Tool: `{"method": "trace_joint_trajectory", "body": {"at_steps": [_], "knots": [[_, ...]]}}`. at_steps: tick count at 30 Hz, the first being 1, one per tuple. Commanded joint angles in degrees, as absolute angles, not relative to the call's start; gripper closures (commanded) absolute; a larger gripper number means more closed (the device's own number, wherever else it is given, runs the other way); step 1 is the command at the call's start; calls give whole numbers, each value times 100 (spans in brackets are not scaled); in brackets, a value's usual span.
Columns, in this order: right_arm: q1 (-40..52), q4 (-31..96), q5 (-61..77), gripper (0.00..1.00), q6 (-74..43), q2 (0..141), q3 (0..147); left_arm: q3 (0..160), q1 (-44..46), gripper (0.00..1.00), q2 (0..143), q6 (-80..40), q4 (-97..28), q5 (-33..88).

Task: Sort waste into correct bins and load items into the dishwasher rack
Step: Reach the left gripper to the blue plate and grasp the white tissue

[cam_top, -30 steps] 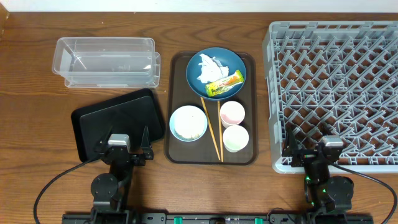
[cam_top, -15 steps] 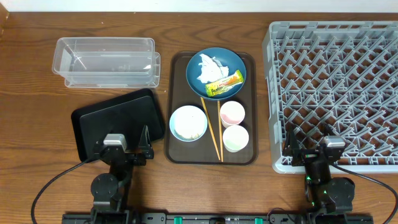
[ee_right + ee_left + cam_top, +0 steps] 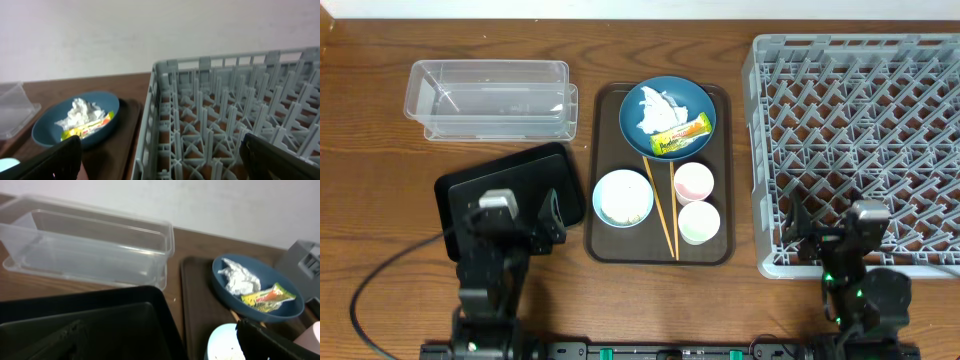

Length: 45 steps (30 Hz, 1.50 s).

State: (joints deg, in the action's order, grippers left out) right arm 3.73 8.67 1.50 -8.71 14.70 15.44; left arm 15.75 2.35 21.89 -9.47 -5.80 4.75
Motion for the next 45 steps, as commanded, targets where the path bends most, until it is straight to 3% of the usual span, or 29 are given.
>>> {"method": "trace_joint_trajectory", "body": {"at_steps": [1,8,15,24,34,45], "knots": [[414,1122,139,1,-937,2097,2189,2305,220,3,3020,-1039,-847,534],[414,2193,161,1,-937,3557,3581,4095,220,3,4694,-1037,-2268,701],[414,3564,495,1,-395,4834,4864,5826,220,3,5922,-1015,-4508,1267],[414,4515,454,1,-202,5448,5673,6624,215,3,6355,-1017,-6075,1240],[414,4753,456,1,-207,5411,5699,6576,215,3,6366,-1087,-6064,1352],[414,4864,451,1,-207,5384,5699,6746,683,3,6766,-1321,-4366,1688]]}}
